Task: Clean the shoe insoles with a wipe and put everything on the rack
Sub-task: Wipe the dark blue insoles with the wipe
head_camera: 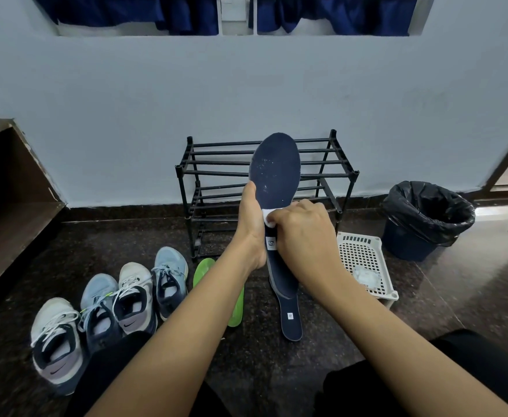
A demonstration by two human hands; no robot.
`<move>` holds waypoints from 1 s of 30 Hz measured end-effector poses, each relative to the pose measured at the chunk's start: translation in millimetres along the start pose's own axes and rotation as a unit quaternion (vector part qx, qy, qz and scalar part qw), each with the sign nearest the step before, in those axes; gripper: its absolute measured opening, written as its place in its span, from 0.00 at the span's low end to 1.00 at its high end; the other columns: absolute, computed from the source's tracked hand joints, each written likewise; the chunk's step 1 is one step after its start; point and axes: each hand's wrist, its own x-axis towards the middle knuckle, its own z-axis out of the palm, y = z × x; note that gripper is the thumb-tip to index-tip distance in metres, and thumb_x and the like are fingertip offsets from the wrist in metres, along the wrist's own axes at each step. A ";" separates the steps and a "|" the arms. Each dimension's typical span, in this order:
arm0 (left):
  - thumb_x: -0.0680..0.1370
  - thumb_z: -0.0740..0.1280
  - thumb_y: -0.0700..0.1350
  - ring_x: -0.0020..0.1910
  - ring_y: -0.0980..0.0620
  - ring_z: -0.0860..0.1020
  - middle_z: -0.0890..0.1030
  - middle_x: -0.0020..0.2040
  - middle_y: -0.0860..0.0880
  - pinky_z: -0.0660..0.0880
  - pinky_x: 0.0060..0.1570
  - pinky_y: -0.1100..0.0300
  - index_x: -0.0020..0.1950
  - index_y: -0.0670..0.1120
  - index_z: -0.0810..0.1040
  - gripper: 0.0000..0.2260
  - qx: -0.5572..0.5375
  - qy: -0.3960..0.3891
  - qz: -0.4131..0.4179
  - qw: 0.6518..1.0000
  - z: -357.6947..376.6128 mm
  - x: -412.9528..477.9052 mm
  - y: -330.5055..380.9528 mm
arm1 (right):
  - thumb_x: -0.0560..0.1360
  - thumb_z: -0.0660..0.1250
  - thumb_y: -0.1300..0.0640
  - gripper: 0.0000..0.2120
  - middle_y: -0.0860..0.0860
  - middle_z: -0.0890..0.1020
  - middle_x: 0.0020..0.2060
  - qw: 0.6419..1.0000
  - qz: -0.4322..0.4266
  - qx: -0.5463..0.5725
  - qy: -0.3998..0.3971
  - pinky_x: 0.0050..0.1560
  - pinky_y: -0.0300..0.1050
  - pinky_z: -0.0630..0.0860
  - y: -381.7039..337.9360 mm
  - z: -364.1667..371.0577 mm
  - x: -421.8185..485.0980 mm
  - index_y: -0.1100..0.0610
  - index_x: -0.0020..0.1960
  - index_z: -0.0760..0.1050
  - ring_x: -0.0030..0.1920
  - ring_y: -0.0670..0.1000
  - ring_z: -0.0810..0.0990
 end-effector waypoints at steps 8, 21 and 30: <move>0.82 0.49 0.59 0.38 0.50 0.78 0.81 0.41 0.48 0.73 0.39 0.58 0.51 0.45 0.79 0.24 0.009 -0.014 -0.003 1.000 5.7 -0.8 -3.3 | 0.63 0.62 0.65 0.10 0.51 0.79 0.25 0.998 0.037 0.003 0.050 0.36 0.44 0.68 11.2 -1.9 7.9 0.56 0.34 0.81 0.30 0.56 0.74; 0.82 0.49 0.59 0.34 0.52 0.78 0.81 0.35 0.50 0.73 0.36 0.61 0.43 0.47 0.79 0.24 0.011 -0.018 -0.007 1.000 6.2 1.9 -4.3 | 0.61 0.67 0.68 0.09 0.51 0.79 0.26 0.998 0.033 -0.013 0.056 0.36 0.45 0.67 16.4 -4.2 10.2 0.56 0.34 0.80 0.30 0.56 0.73; 0.81 0.52 0.61 0.37 0.52 0.79 0.83 0.37 0.51 0.73 0.41 0.58 0.43 0.48 0.80 0.23 0.035 0.030 0.012 0.999 -3.6 9.0 -5.7 | 0.55 0.69 0.68 0.09 0.50 0.75 0.24 1.000 0.001 -0.010 0.019 0.33 0.44 0.67 -2.4 2.3 -6.7 0.56 0.30 0.76 0.30 0.54 0.73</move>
